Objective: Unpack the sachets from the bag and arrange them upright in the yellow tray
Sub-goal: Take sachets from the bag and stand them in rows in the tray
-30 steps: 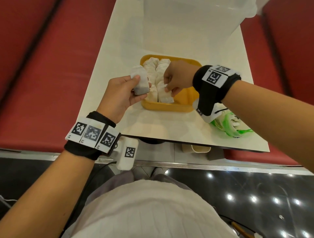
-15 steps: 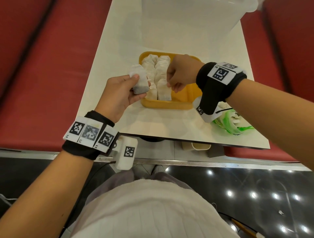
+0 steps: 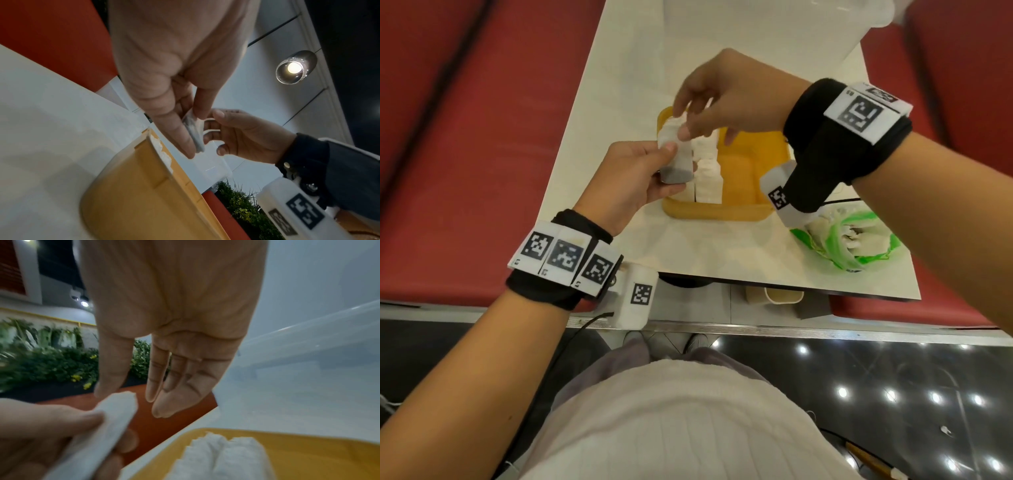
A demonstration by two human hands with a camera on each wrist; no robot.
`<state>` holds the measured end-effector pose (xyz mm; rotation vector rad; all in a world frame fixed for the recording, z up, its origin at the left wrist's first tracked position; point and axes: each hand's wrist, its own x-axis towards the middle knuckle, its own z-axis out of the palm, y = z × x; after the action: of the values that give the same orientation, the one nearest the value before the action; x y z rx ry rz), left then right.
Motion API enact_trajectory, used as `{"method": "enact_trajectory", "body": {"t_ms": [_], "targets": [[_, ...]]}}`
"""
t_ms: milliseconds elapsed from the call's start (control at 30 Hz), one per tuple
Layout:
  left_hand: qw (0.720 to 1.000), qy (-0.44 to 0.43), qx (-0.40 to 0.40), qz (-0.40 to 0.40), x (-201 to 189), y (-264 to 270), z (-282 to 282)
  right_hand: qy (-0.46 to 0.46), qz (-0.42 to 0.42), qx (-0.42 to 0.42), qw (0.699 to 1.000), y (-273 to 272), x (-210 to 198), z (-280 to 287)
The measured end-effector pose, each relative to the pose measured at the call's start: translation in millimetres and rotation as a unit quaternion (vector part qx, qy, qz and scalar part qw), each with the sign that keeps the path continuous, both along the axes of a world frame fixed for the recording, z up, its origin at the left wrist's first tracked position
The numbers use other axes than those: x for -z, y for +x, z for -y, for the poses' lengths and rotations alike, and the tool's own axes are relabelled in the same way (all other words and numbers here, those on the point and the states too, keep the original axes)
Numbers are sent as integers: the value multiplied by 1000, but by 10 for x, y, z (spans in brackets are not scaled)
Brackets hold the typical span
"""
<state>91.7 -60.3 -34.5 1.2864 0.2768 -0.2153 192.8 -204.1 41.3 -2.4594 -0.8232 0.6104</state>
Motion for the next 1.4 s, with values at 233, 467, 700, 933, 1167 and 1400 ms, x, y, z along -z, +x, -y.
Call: {"method": "enact_trajectory", "body": {"t_ms": [233, 467, 700, 933, 1167, 1400], "targets": [[976, 190, -78, 71, 61, -4, -270, -70, 30, -17, 997, 61, 53, 10], [977, 192, -85, 30, 189, -78, -361, -159, -81, -38, 983, 89, 317, 53], [977, 194, -91, 14, 215, -108, -365, -210, -41, -23, 977, 252, 539, 44], [976, 197, -90, 10, 228, -87, -329, -252, -19, -69, 965, 186, 575, -26], [974, 209, -82, 10, 223, -80, -305, -174, 25, 19, 984, 230, 235, 185], [970, 227, -89, 14, 177, -15, -212, 32, 128, 270, 954, -68, 35, 1072]]}}
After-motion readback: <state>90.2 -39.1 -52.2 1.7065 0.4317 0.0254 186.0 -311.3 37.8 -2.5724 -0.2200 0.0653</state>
